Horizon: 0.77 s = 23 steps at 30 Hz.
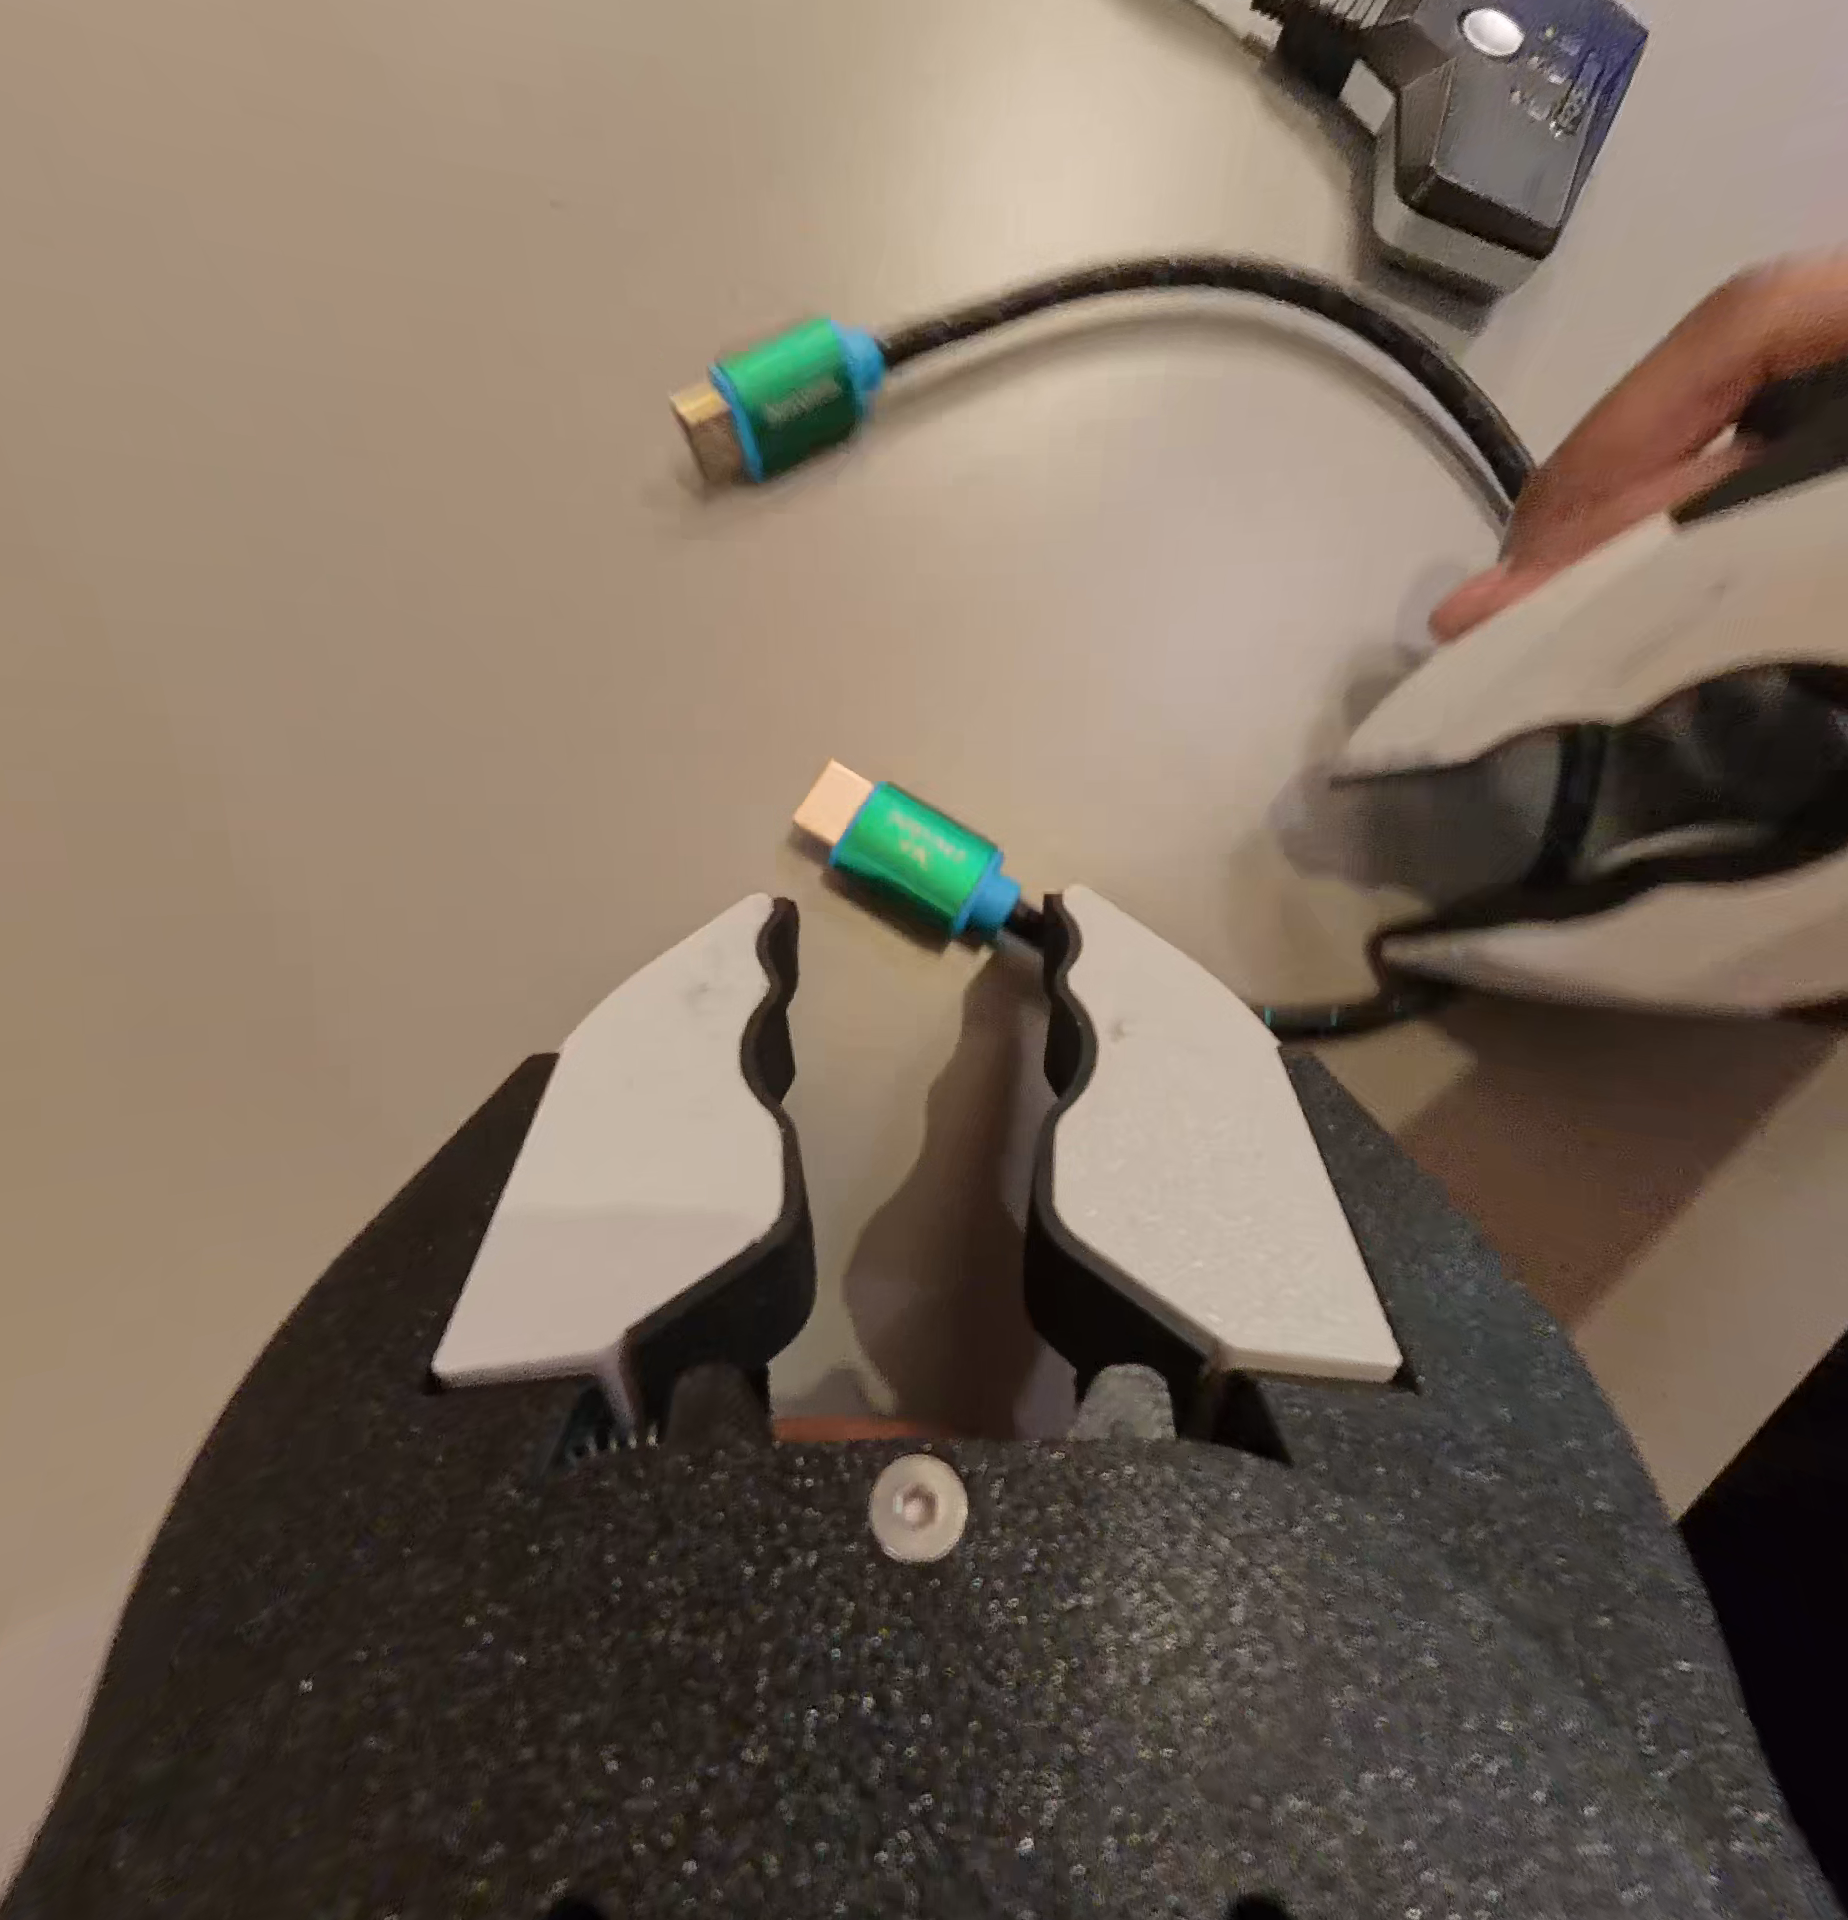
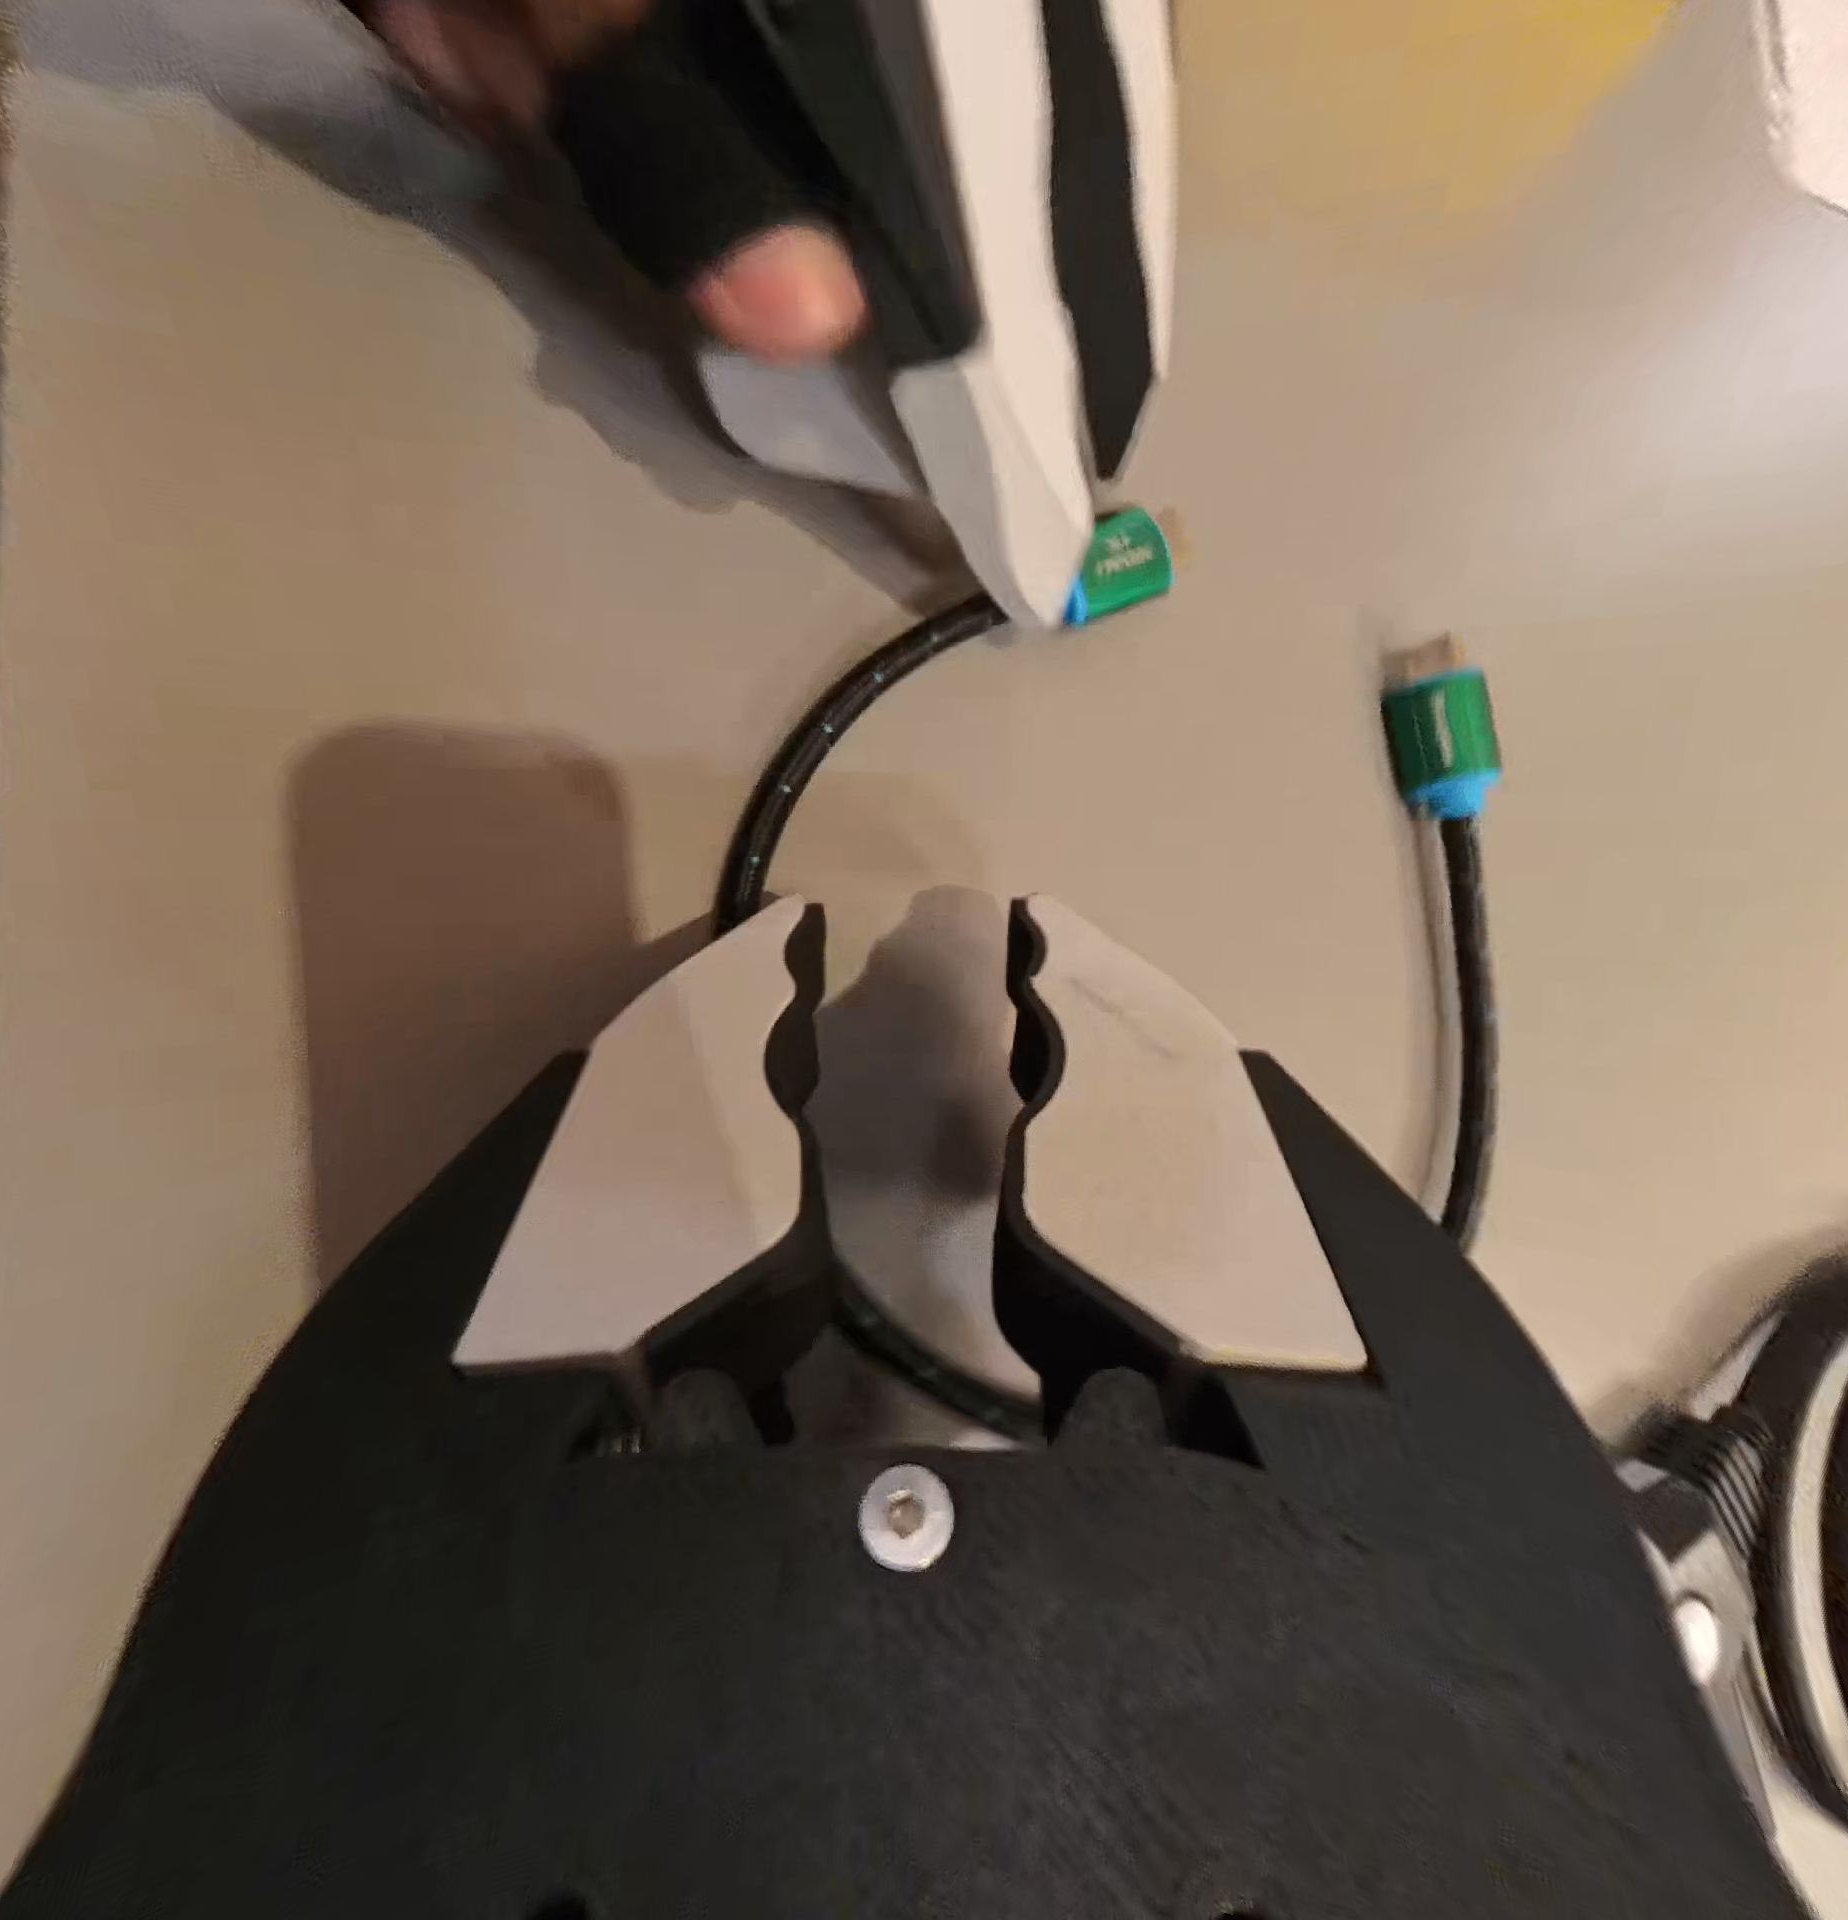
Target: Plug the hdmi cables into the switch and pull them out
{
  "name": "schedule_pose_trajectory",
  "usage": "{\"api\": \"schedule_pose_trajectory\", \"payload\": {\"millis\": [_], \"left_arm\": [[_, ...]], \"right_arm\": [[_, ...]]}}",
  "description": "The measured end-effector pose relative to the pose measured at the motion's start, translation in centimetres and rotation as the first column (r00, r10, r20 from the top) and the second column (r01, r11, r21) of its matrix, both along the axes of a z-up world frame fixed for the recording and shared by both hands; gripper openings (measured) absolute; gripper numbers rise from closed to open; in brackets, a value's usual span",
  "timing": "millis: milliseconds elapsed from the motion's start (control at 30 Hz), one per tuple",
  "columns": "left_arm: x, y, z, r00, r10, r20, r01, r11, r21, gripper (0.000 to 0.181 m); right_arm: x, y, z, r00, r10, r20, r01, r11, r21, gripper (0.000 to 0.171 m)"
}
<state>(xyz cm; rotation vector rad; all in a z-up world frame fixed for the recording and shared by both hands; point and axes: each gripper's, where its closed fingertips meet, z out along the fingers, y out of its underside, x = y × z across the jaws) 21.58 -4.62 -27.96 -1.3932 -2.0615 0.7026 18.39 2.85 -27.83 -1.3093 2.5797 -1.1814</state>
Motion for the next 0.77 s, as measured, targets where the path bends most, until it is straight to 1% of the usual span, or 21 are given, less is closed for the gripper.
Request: {"api": "schedule_pose_trajectory", "payload": {"millis": [33,100,133,267,333,400,433,467,500,600,667,700,767], "left_arm": [[-0.3,0.1,-0.1,1.000,0.006,0.004,-0.006,1.000,-0.010,0.045],[-0.4,-0.1,-0.4,0.998,0.036,0.049,-0.033,0.998,-0.046,0.044],[-0.4,-0.3,-0.5,0.996,0.046,0.075,-0.040,0.997,-0.072,0.047],[0.1,0.1,0.4,0.992,0.067,0.105,-0.051,0.988,-0.143,0.045],[0.3,0.5,0.7,0.991,0.067,0.112,-0.049,0.987,-0.151,0.043],[0.1,0.8,0.4,0.990,0.053,0.127,-0.033,0.988,-0.152,0.042],[0.1,0.9,-0.2,0.986,0.049,0.161,-0.024,0.988,-0.153,0.043],[0.1,0.9,-0.7,0.980,0.045,0.192,-0.014,0.987,-0.159,0.048],[-0.3,0.9,-0.6,0.982,0.037,0.185,-0.008,0.987,-0.158,0.045],[-1.1,0.5,-0.6,0.979,0.006,0.203,0.030,0.984,-0.174,0.042],[-1.6,-0.3,-0.6,0.976,-0.018,0.215,0.060,0.980,-0.190,0.037],[-1.9,-0.8,-0.6,0.974,-0.030,0.223,0.076,0.977,-0.199,0.035],[-2.9,-0.9,-0.6,0.967,-0.114,0.227,0.160,0.968,-0.195,0.029]], "right_arm": [[0.4,0.2,0.1,1.000,0.017,0.001,-0.017,1.000,-0.004,0.038],[-0.6,0.0,0.7,1.000,0.011,-0.012,-0.012,0.999,-0.038,0.041],[-1.7,-0.3,1.2,1.000,-0.002,-0.008,0.002,0.998,-0.059,0.043],[-8.6,-1.4,3.1,0.990,-0.131,0.043,0.135,0.985,-0.108,0.044],[-11.8,-1.9,2.5,0.980,-0.199,0.019,0.200,0.975,-0.097,0.047],[-13.4,-2.2,1.8,0.971,-0.240,-0.007,0.238,0.968,-0.082,0.047],[-13.4,-2.0,1.3,0.971,-0.236,-0.021,0.235,0.970,-0.064,0.048],[-12.9,-1.7,0.7,0.974,-0.223,-0.041,0.221,0.974,-0.047,0.050],[-12.4,-1.3,0.3,0.976,-0.211,-0.056,0.209,0.977,-0.047,0.044],[-10.5,0.1,0.3,0.978,-0.196,-0.066,0.192,0.980,-0.057,0.041],[-8.6,1.8,0.2,0.985,-0.171,-0.030,0.171,0.985,-0.021,0.041],[-7.6,2.7,0.1,0.987,-0.158,-0.002,0.158,0.987,-0.002,0.038],[-5.2,4.4,0.1,0.991,-0.121,0.061,0.119,0.992,0.029,0.037]]}}
